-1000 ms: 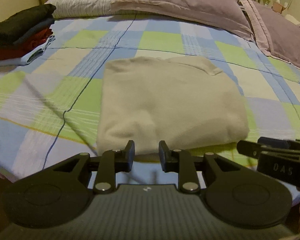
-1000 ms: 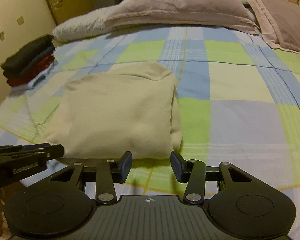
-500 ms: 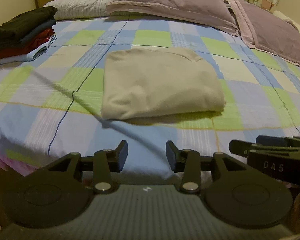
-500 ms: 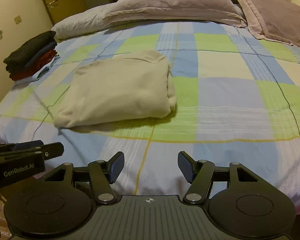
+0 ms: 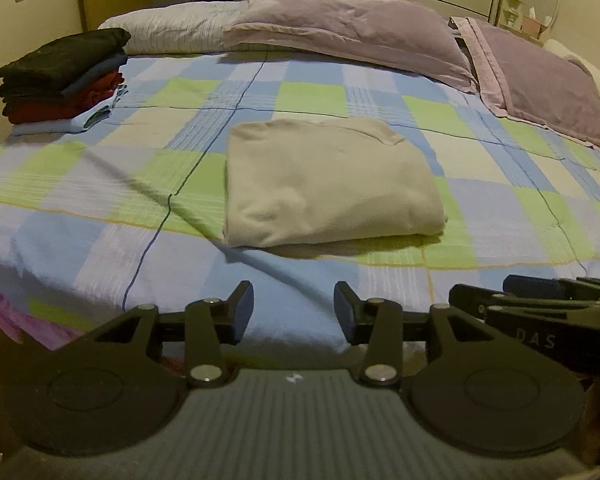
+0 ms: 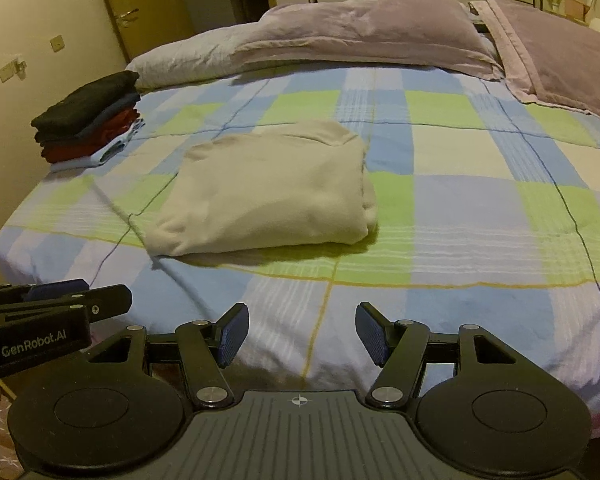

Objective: Fold clothes
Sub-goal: 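Raise both grippers and bring them to the edges of the folded shirt, then grasp the folded beige shirt with both grippers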

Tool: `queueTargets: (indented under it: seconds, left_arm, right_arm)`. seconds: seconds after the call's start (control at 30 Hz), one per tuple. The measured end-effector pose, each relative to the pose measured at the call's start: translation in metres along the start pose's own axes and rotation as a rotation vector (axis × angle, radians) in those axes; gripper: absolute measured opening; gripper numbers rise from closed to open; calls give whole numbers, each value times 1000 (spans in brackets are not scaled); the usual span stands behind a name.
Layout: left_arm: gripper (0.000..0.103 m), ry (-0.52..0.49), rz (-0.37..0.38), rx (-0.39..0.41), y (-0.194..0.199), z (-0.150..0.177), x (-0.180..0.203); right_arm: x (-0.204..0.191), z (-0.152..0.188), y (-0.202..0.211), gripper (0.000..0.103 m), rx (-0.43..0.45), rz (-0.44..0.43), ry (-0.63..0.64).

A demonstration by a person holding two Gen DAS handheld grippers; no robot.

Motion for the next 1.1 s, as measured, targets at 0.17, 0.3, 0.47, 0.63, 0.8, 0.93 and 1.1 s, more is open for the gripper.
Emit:
queueTargets:
  seconds: [0.17, 0.3, 0.47, 0.63, 0.8, 0.93, 1.1]
  left_arm:
    - [41, 215, 159, 26, -24, -11, -34]
    - [42, 381, 215, 16, -52, -23, -80]
    - [47, 512, 312, 10, -92, -49, -116]
    - [48, 538, 397, -26, -144, -70, -136]
    - [48, 540, 443, -94, -183, -76, -142]
    - [47, 533, 533, -123, -197, -81, -132]
    - [46, 532, 598, -159, -209, -83, -118]
  right_arm:
    - [27, 0, -19, 63, -31, -2, -68]
    - [67, 2, -37, 63, -66, -69, -241]
    - [104, -16, -54, 63, -34, -235, -464]
    - [127, -47, -75, 63, -12, -373, -563]
    - [142, -71, -102, 63, -17, -497, -670]
    - [149, -85, -126, 63, -37, -523, -701]
    - [150, -98, -148, 63, -63, -543, -702]
Point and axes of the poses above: each gripper's, at about its wrist camera, not at the fingertips, and y roughly against the way its jaws point, x to its right, z to its underside, the point moved 9 cm from there along -y, roughly the way its jaws point, and after that the axes turned 2 degrees about -x, right-handed, at the moved point
